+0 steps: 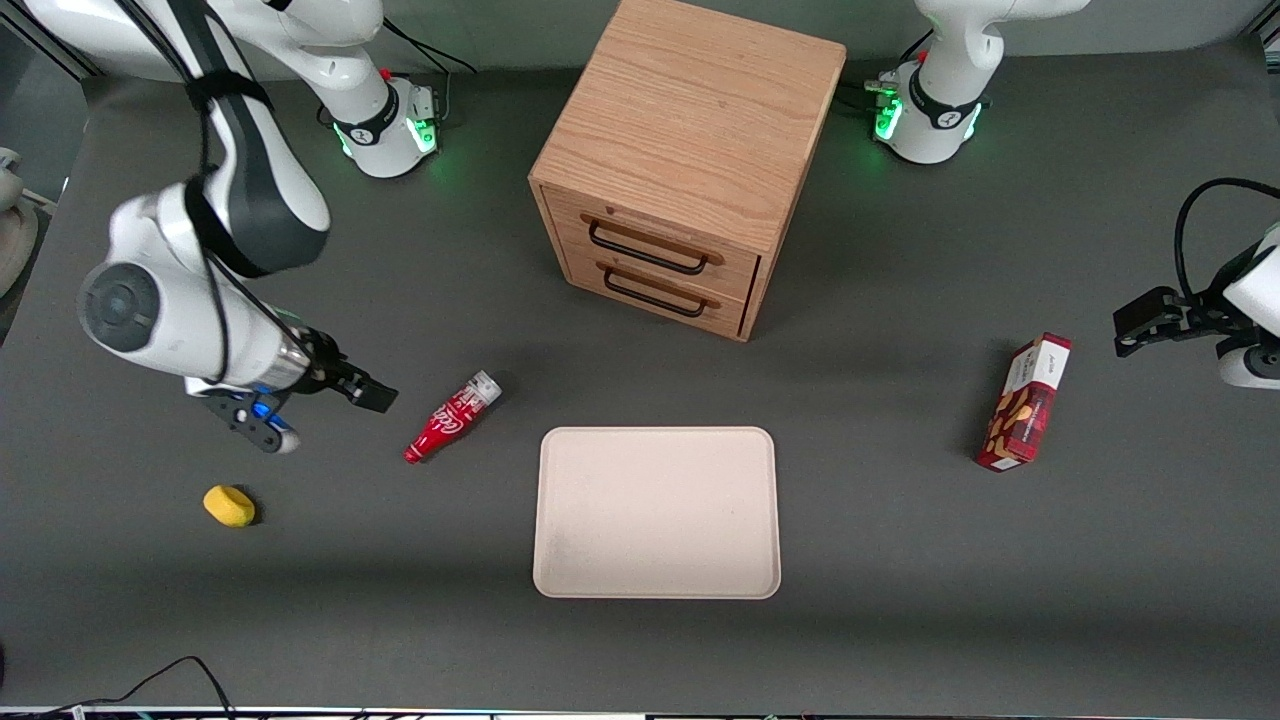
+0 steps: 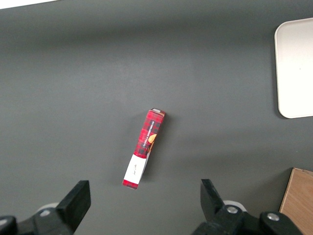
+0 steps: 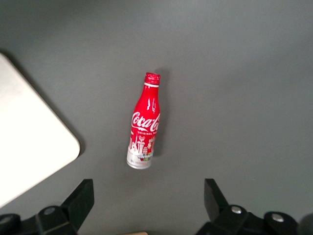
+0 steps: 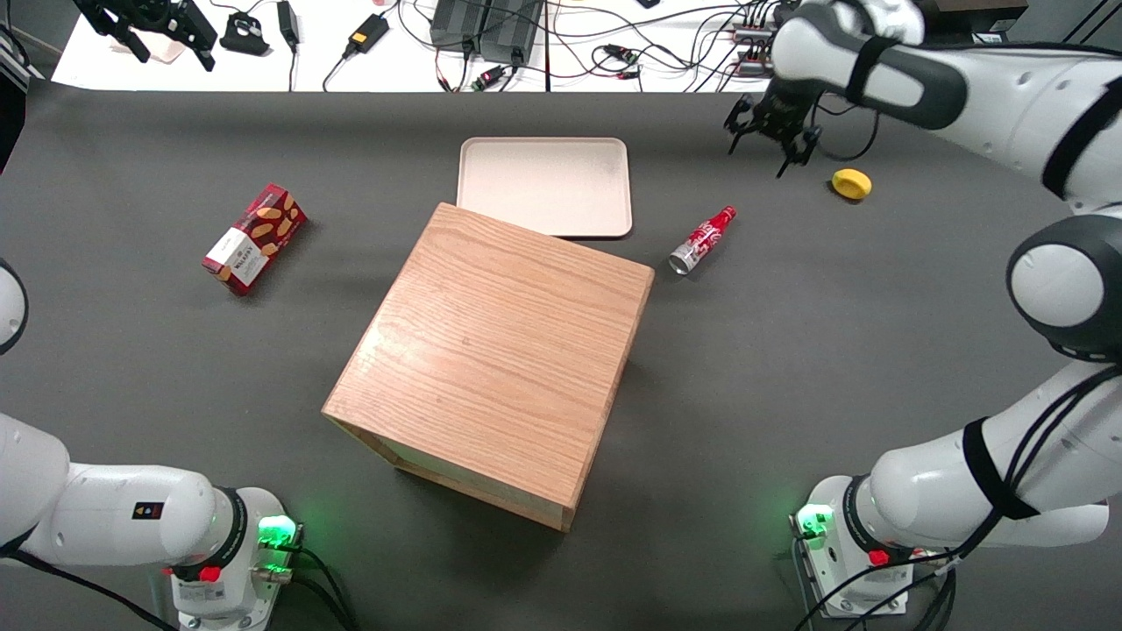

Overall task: Place coke bottle on tray
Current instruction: 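Move the right gripper down toward the red Coca-Cola bottle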

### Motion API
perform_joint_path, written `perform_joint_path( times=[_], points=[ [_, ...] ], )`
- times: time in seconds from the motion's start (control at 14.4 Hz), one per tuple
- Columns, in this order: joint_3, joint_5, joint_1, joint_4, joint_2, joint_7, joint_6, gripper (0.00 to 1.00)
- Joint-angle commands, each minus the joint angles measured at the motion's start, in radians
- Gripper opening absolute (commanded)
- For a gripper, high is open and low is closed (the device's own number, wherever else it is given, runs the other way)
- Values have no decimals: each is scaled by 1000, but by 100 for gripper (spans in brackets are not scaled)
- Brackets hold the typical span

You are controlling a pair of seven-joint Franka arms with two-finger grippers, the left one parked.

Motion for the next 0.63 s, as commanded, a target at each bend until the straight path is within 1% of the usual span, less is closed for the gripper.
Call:
perform_joint_path(
  times=[0.0, 0.07, 0.14, 0.28, 0.56],
  points=[
    [0, -57, 39, -76, 38, 160, 110, 100],
    [3, -92, 44, -82, 55, 209, 123, 100],
    [17, -103, 42, -84, 77, 226, 126, 100],
    [17, -103, 34, -105, 106, 228, 155, 100],
    [9, -103, 21, -197, 158, 235, 339, 100]
  ],
)
